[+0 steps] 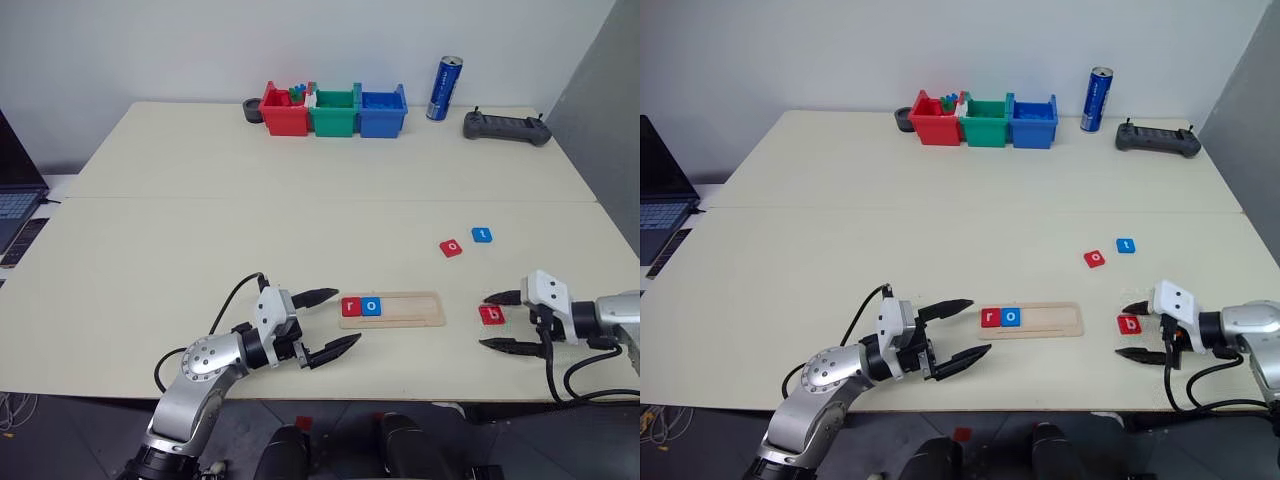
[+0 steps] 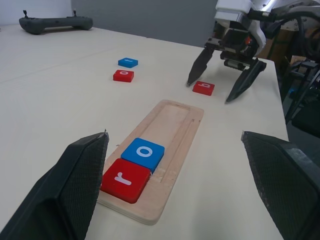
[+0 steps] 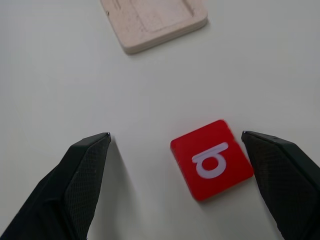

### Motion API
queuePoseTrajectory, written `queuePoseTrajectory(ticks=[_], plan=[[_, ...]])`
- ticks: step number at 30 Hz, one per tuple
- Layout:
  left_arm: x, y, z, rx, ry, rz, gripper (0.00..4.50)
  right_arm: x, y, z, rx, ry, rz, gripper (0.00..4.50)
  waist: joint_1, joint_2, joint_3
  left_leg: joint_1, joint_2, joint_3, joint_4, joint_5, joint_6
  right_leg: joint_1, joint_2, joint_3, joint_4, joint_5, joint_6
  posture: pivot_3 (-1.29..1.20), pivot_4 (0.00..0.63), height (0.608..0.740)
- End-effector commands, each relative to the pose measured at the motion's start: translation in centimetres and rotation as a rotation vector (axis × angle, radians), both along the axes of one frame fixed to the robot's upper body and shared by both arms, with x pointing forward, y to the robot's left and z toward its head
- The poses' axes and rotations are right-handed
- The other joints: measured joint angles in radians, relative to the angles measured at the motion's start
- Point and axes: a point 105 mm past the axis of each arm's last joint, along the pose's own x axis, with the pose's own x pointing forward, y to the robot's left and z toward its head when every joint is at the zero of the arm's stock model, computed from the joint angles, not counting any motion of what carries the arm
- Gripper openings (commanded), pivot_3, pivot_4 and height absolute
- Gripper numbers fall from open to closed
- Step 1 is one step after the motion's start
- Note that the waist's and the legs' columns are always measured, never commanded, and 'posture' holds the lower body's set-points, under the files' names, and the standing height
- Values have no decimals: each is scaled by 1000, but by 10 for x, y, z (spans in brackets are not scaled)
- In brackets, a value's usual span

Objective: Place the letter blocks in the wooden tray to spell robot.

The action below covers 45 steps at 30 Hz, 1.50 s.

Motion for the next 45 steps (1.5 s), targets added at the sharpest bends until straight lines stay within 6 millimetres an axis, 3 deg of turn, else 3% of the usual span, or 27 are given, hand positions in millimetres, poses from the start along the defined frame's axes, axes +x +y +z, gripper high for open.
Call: queuePoseTrajectory(ticks=[1,5,11,15,19,28,45], plan=[[-2,-1,7,-14,-30,-10,4500,0,-3,0,-22,-2,17,4460,0,0,0,0,0,0,0,0,0,0,0,0,0,0,0,0,150,740],[-2,0,5,-12,-28,-11,4500,1,-8,-1,-40,-8,11,3600,1,0,0,0,0,0,0,0,0,0,0,0,0,0,0,0,150,740],[-2,0,3,-14,-23,-12,4500,6,-2,8,-10,-39,9,1458,1,0,0,0,0,0,0,0,0,0,0,0,1,0,0,0,150,740],[-2,5,0,-9,-23,-9,4500,11,17,26,35,-97,43,1458,-1,0,0,1,0,0,0,0,0,0,0,0,1,0,0,0,150,740],[1,10,-3,-4,-26,0,4500,15,52,40,100,-136,95,1458,-5,0,0,1,0,0,0,0,0,0,0,0,3,0,0,0,150,740],[-2,8,-1,-4,-41,9,4500,26,110,30,95,-182,141,1458,3,0,0,0,0,-1,1,0,0,0,0,-1,2,0,0,0,150,740],[-6,9,4,-8,-54,49,4500,28,143,26,105,-149,262,1458,3,0,0,0,0,-2,0,0,0,0,0,-1,3,0,-1,0,150,740]])
